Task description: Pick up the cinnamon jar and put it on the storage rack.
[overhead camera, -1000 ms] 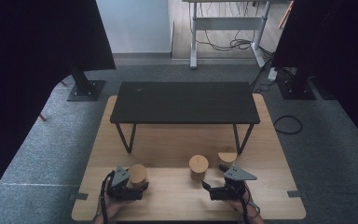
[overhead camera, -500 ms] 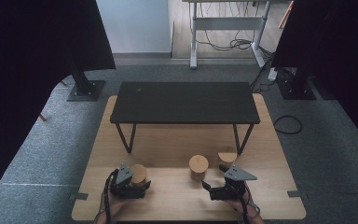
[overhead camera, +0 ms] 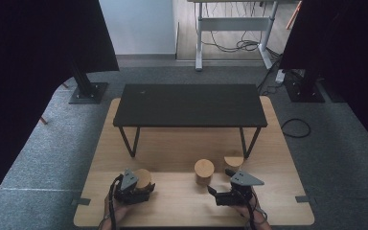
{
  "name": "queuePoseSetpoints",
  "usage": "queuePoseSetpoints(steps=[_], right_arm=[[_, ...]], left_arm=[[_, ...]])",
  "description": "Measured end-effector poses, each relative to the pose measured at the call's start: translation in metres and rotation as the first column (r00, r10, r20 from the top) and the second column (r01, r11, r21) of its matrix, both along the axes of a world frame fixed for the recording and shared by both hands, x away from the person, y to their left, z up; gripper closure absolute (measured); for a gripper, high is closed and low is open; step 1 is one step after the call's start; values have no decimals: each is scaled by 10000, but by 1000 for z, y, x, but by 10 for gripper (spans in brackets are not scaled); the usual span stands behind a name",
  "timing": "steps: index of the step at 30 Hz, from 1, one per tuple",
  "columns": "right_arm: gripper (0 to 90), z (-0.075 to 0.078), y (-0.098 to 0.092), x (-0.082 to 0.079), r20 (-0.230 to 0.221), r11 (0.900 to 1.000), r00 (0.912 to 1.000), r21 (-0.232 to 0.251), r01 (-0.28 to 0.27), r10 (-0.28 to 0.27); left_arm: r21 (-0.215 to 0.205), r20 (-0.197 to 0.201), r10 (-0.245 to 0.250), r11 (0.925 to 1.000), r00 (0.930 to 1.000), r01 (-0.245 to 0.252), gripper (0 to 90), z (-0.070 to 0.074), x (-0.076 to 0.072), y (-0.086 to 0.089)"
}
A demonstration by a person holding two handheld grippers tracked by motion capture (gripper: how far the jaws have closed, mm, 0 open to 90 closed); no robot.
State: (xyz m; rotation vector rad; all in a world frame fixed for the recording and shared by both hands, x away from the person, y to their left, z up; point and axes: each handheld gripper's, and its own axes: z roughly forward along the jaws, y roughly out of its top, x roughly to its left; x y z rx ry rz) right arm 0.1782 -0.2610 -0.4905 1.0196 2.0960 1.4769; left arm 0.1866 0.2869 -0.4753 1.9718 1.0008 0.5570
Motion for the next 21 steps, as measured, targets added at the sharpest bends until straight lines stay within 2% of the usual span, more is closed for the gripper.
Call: queuePoseSetpoints(steps=[21], right_arm=[[23,0,1,1,-1,9997,9998,-163,-200,200]], left_arm=[[27,20,-61,10000,10000,61,252,0,2,0]])
